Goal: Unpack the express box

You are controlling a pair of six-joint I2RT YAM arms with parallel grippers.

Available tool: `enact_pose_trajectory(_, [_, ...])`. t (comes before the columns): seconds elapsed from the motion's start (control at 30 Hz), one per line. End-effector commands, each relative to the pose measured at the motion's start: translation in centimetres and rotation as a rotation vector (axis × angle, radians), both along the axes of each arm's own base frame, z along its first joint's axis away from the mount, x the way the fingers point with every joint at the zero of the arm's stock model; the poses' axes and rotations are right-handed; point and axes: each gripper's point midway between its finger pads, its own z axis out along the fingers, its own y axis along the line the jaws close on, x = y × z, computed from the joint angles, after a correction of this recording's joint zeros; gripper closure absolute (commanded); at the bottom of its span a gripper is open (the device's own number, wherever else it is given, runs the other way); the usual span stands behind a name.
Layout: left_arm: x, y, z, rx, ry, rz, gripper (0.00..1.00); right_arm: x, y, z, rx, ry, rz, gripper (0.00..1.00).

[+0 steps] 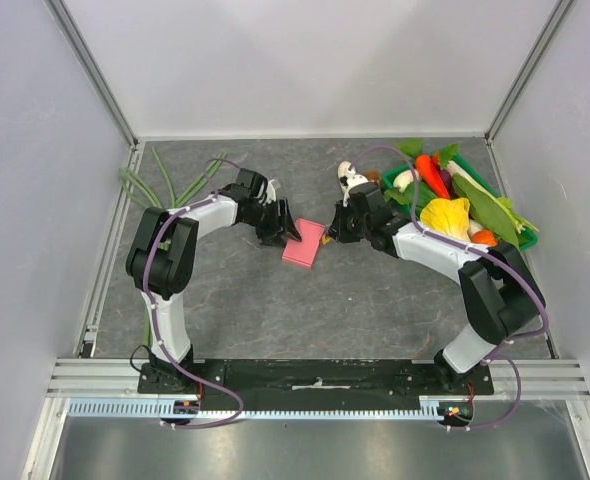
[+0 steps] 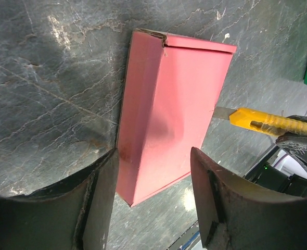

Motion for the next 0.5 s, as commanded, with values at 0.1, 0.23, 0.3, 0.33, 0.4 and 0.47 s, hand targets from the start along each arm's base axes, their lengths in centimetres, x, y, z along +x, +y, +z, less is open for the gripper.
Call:
enact_pose_trajectory(0.1, [0.1,-0.5,0.3,-0.015,0.025,-0.012,0.36,-1.7,-2.3,-3.4,-0.134,0.114,-0.028,1.0])
enact_pose_trajectory(0.23, [0.0,-0.7,0.4,-0.026,0.046,-0.006,0.35,-2.1,-2.4,-3.6,-0.138,0.136,-0.034,1.0])
enact_pose_trajectory(0.3, [0.0,-0.8,0.6,-0.034,0.045,-0.008,0.35,-2.1,-2.5,-3.7,-0.142,0.141,-0.037,1.0])
enact_pose_trajectory(0.33, [0.0,-1.0,0.8,-0.041,0.049,-0.012,0.35,-2.1,-2.5,-3.6,-0.141,0.137,-0.034,1.0])
enact_pose_trajectory(0.4, [0.0,-1.2,0.9,-0.055,0.054,-0.02,0.35,-2.1,-2.5,-3.6,-0.141,0.137,-0.034,1.0])
enact_pose_trajectory(0.47, [-0.3,-1.7,1.2,-0.083,0.062,-0.036,0.35,-2.1,-2.6,-3.5,-0.145,0.135,-0.031,1.0])
